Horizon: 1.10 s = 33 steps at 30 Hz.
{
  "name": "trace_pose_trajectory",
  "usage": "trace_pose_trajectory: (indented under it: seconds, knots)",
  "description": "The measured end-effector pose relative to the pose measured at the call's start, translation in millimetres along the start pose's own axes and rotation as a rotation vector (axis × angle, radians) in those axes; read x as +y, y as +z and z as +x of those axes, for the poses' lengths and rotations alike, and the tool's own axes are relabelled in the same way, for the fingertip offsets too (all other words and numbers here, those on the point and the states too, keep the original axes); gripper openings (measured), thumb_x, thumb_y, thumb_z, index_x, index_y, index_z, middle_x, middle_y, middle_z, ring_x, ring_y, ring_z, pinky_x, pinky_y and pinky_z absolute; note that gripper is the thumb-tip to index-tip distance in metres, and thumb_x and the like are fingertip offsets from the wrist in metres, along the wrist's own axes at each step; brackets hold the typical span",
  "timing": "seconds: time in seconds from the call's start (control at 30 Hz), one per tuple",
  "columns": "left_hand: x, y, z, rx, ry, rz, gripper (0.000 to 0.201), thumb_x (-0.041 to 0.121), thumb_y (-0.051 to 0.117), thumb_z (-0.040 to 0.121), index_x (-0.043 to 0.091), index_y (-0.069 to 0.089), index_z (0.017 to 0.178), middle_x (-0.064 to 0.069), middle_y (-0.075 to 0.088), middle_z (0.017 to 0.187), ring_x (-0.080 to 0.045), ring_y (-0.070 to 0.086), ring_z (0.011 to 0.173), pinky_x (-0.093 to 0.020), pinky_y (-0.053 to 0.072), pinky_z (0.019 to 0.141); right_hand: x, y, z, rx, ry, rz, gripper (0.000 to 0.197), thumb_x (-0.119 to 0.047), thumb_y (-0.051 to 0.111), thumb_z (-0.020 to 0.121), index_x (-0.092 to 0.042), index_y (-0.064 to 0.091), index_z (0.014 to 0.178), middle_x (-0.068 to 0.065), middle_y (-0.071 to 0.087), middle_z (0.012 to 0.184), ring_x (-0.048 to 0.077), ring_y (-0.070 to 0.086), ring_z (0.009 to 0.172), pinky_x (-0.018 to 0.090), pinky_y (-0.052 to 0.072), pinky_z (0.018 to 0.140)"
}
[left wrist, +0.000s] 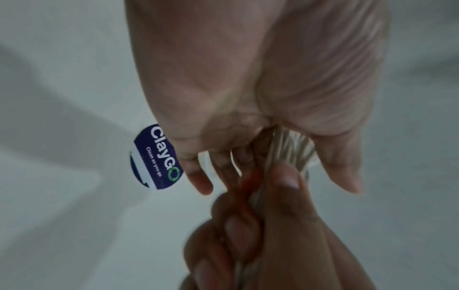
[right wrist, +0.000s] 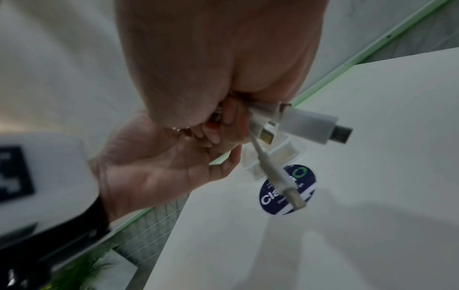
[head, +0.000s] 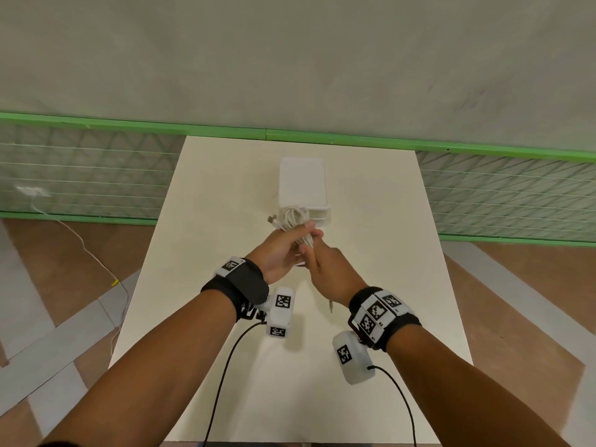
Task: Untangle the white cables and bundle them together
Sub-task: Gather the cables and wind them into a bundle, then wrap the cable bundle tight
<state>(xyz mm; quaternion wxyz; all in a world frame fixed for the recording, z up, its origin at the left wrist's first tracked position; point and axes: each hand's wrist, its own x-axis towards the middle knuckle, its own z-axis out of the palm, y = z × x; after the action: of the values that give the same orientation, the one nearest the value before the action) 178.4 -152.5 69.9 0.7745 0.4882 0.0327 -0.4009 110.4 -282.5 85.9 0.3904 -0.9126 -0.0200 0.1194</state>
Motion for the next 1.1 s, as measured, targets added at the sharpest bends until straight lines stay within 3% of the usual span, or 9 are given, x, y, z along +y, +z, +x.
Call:
trace_pose_trajectory:
  seconds: [0.1, 0.17, 0.23, 0.37, 0.43, 0.63, 0.83, 0.97, 1.1]
  knots:
    - [-14.0, -13.9, 10.9, -0.089, -0.09, -0.002, 0.041, 0.049, 0.059, 0.092, 0.014, 0.068, 0.111, -0.007, 0.067, 0.108, -0.02, 0.062, 0.102, -0.041, 0.042, 0.105, 24.1, -6.1, -2.2, 0.055, 0.068, -0.03, 0.036, -0.035, 0.03, 0.109, -0.008, 0.05, 0.124, 0.011, 0.071, 0.099, 0.029, 0.066, 0.082, 0.039, 0.051, 0.072]
    - [-20.3, -26.6, 19.8, -0.015, -0.147, -0.054, 0.049, 0.054, 0.054, 0.094, 0.013, 0.067, 0.119, -0.003, 0.071, 0.118, -0.02, 0.064, 0.115, -0.041, 0.042, 0.105, 39.5, -10.7, -3.9, 0.087, 0.147, -0.037, 0.032, -0.037, 0.031, 0.108, -0.011, 0.049, 0.104, 0.012, 0.069, 0.09, 0.032, 0.065, 0.077, 0.045, 0.053, 0.07]
    - [-26.4, -36.6, 35.6, 0.186, -0.163, -0.106, 0.042, 0.048, 0.057, 0.094, 0.013, 0.07, 0.114, -0.004, 0.072, 0.117, -0.02, 0.068, 0.108, -0.037, 0.048, 0.096, 51.9, -13.4, -4.0, 0.109, 0.198, -0.026, 0.036, -0.039, 0.031, 0.107, -0.009, 0.049, 0.099, 0.012, 0.068, 0.088, 0.033, 0.064, 0.076, 0.048, 0.054, 0.073]
    - [-39.7, -46.1, 69.0, 0.534, -0.148, -0.001, 0.006, 0.011, 0.06, 0.095, 0.009, 0.065, 0.098, -0.009, 0.067, 0.097, -0.014, 0.066, 0.082, -0.026, 0.053, 0.07, 65.8, -12.9, -0.6, 0.129, 0.269, 0.022, 0.039, -0.039, 0.032, 0.107, -0.005, 0.052, 0.103, 0.013, 0.068, 0.088, 0.034, 0.065, 0.079, 0.051, 0.054, 0.075]
    - [-44.1, -49.1, 84.1, 0.538, -0.154, 0.024, 0.014, 0.004, 0.052, 0.099, 0.009, 0.061, 0.088, -0.009, 0.062, 0.092, -0.011, 0.062, 0.076, -0.023, 0.051, 0.067, 67.4, -12.5, 2.6, 0.133, 0.288, 0.035, 0.039, -0.038, 0.033, 0.107, -0.004, 0.051, 0.103, 0.014, 0.067, 0.087, 0.034, 0.064, 0.077, 0.05, 0.054, 0.073]
    - [-55.9, -55.8, 123.9, 0.58, -0.081, 0.038, 0.013, 0.0, 0.054, 0.097, 0.006, 0.057, 0.108, -0.012, 0.063, 0.102, -0.014, 0.063, 0.077, -0.024, 0.054, 0.075, 71.4, -14.8, 8.8, 0.136, 0.285, 0.062, 0.038, -0.037, 0.032, 0.107, -0.003, 0.048, 0.099, 0.019, 0.068, 0.087, 0.04, 0.063, 0.075, 0.052, 0.053, 0.068]
    - [-55.6, -51.4, 143.9, 0.647, -0.069, -0.013, 0.008, 0.007, 0.056, 0.098, 0.011, 0.057, 0.091, -0.003, 0.063, 0.084, -0.012, 0.062, 0.072, -0.021, 0.054, 0.068, 77.0, -14.4, 14.1, 0.149, 0.296, 0.087, 0.042, -0.041, 0.031, 0.106, -0.003, 0.048, 0.099, 0.02, 0.065, 0.082, 0.032, 0.053, 0.062, 0.053, 0.051, 0.063]
    - [-58.8, -50.8, 151.2, 0.725, -0.107, -0.052, 0.013, 0.013, 0.065, 0.093, 0.011, 0.062, 0.081, -0.004, 0.071, 0.074, -0.015, 0.066, 0.07, -0.028, 0.057, 0.074, 80.6, -15.8, 14.5, 0.149, 0.305, 0.1, 0.04, -0.038, 0.032, 0.107, -0.003, 0.048, 0.099, 0.022, 0.064, 0.081, 0.028, 0.05, 0.06, 0.053, 0.05, 0.061]
    - [-60.6, -49.6, 148.2, 0.779, -0.165, -0.131, 0.014, 0.016, 0.074, 0.084, 0.003, 0.07, 0.085, -0.004, 0.074, 0.062, -0.017, 0.07, 0.069, -0.03, 0.06, 0.074, 83.2, -17.1, 13.7, 0.141, 0.307, 0.093, 0.039, -0.039, 0.032, 0.107, -0.004, 0.047, 0.097, 0.022, 0.064, 0.081, 0.028, 0.048, 0.058, 0.052, 0.049, 0.06]
